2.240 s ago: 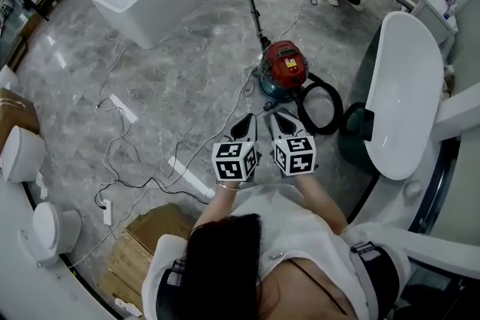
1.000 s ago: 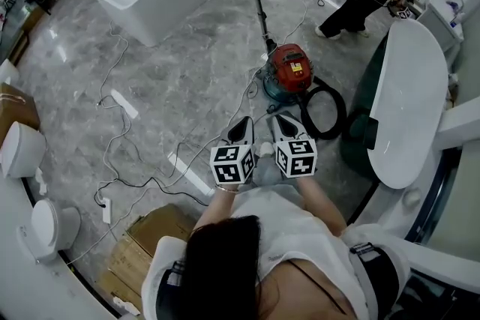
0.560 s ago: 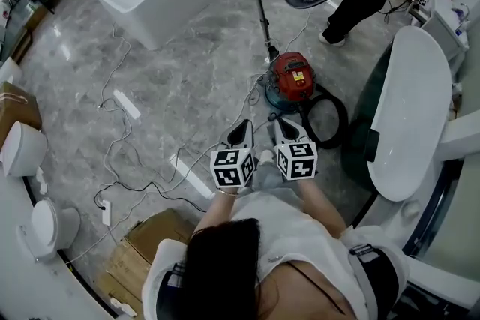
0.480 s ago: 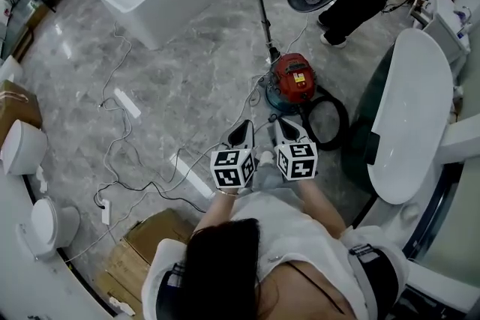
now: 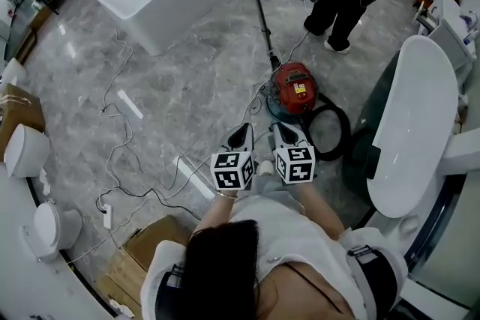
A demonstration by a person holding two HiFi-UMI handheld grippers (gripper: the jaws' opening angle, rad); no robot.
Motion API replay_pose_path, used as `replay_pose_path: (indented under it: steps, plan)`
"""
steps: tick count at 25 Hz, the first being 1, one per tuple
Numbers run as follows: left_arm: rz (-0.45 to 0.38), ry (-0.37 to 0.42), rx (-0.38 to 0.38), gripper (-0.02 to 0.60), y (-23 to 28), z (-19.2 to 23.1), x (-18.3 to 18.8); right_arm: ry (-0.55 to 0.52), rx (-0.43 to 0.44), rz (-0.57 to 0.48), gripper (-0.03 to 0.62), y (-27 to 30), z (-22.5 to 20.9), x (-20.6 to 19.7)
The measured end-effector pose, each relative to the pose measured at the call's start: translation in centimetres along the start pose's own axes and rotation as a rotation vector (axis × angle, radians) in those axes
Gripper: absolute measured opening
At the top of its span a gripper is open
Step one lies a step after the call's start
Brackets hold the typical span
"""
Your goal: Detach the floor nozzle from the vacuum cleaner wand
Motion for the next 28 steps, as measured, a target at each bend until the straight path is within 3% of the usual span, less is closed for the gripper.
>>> replay_pose_path:
  steps: [18,24,28]
  plan:
    - [-0.003,0.03,0.019,0.003,8.3,-2.6,3.6,-0.043,0.038,-0.033,0.015,4.8,-7.6,4.0]
    - [-0.014,0.008,0.034,0.003,8.8,-3.2,3.7,-0.128,0.036,-0.051,0.015,5.1,-7.9,4.5]
    - [-0.054,-0.033,-0.01,0.003,9.0,-3.3,3.6,-0.131,0.052,-0.057,0.015,5.4,-7.9,4.6]
Point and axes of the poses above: the fingertips, and each gripper's own axes: y forward along the fingers, z to its left, x out of its top, the point moved 8 cm from there along -y, backward along the fingers, and after that the axes turned 1 degree about z, right-handed, at the moved point
